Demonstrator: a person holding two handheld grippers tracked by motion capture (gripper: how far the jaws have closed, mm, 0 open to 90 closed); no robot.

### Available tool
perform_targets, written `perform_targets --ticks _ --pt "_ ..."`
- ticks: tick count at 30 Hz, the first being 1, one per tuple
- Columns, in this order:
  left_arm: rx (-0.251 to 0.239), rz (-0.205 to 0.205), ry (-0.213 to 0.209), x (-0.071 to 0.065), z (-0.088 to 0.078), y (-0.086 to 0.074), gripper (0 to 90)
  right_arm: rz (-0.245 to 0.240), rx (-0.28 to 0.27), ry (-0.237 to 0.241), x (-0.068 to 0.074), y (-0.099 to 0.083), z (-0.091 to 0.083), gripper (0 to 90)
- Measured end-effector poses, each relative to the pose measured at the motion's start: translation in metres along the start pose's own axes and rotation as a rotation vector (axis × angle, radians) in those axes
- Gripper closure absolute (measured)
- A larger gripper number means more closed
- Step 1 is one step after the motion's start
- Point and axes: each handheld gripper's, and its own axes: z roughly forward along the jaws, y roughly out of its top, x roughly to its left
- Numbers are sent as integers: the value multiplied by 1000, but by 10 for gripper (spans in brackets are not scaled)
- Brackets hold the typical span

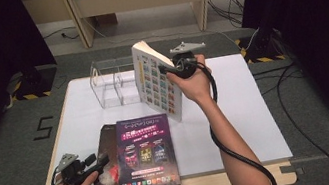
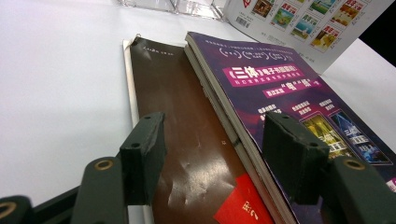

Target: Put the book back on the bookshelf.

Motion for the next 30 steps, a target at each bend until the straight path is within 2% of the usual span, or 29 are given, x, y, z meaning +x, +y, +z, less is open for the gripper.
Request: perform_targets --ticks 6,13,18,30 --pt "-2 -1 -2 0 1 0 387 30 -36 -24 5 -2 -1 738" --pt "-7 0 1 2 -1 0 388 36 -67 -94 10 3 2 740" --pt "-11 -4 0 2 -1 1 388 60 -97 -113 14 4 6 740" --pt "-18 -6 1 3 -3 2 390 98 -167 -146 26 29 13 740"
